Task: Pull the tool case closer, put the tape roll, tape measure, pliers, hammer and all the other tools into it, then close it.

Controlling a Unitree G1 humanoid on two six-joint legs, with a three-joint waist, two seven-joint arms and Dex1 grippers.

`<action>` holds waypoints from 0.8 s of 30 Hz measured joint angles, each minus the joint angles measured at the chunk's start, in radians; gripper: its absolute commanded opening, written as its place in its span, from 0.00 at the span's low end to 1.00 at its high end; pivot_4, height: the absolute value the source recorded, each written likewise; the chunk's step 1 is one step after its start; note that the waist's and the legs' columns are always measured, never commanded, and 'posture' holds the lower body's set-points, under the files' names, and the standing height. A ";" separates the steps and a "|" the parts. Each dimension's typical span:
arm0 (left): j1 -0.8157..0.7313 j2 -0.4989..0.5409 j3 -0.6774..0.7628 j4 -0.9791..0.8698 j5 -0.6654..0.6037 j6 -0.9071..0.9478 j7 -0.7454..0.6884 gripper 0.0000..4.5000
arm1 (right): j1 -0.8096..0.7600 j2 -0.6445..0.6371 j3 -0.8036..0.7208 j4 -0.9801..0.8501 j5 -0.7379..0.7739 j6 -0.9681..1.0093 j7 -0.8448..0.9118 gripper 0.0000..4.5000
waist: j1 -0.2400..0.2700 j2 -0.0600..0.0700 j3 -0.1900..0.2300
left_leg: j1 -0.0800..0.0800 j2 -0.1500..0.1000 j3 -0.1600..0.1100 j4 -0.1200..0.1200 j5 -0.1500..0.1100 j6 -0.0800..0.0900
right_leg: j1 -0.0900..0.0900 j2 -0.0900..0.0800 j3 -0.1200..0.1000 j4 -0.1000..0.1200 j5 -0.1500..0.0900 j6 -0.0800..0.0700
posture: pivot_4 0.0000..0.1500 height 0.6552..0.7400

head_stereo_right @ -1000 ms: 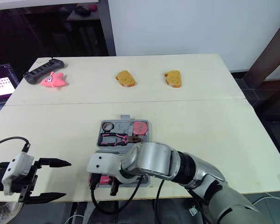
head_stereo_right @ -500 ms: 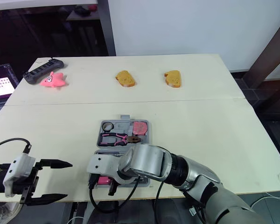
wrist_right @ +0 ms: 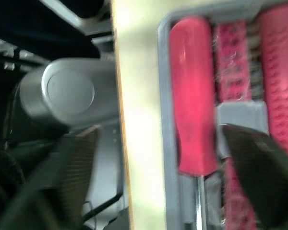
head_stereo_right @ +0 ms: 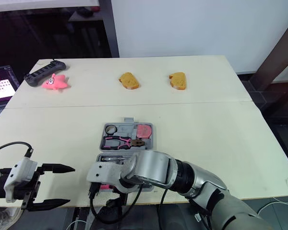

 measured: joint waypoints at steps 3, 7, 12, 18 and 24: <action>-0.005 0.000 0.000 0.000 0.000 0.005 0.000 1.00 | -0.006 -0.015 -0.033 0.000 -0.006 -0.017 0.008 0.97 | 0.000 0.000 0.000 | 0.000 0.000 0.000 0.000 0.000 0.000 | 0.000 0.000 0.000 0.000 0.000 0.000 | 1.00 1.00; -0.011 0.000 0.000 0.000 0.000 0.015 0.000 1.00 | -0.008 -0.026 -0.066 0.000 -0.014 -0.030 0.012 0.97 | 0.000 0.000 0.000 | 0.000 0.000 0.000 0.000 0.000 0.000 | 0.000 0.000 0.000 0.000 0.000 0.000 | 1.00 1.00; -0.012 0.000 0.000 0.000 0.000 0.018 0.000 1.00 | 0.021 -0.049 -0.075 -0.028 -0.011 -0.053 0.034 0.57 | 0.000 0.000 0.000 | 0.000 0.000 0.000 0.000 0.000 0.000 | 0.000 0.000 0.000 0.000 0.000 0.000 | 1.00 1.00; -0.011 0.000 0.000 0.000 0.000 0.019 -0.001 1.00 | 0.056 -0.077 -0.045 -0.048 -0.012 -0.069 0.055 0.01 | 0.000 0.000 0.000 | 0.000 0.000 0.000 0.000 0.000 0.000 | 0.000 0.000 0.000 0.000 -0.001 -0.001 | 1.00 1.00; -0.012 0.000 0.000 0.000 0.001 0.019 0.000 1.00 | 0.080 -0.094 -0.017 -0.045 -0.030 -0.098 0.055 0.01 | 0.000 0.000 0.000 | 0.000 0.000 0.000 0.000 0.000 0.000 | 0.000 0.000 0.000 0.000 0.000 -0.001 | 1.00 1.00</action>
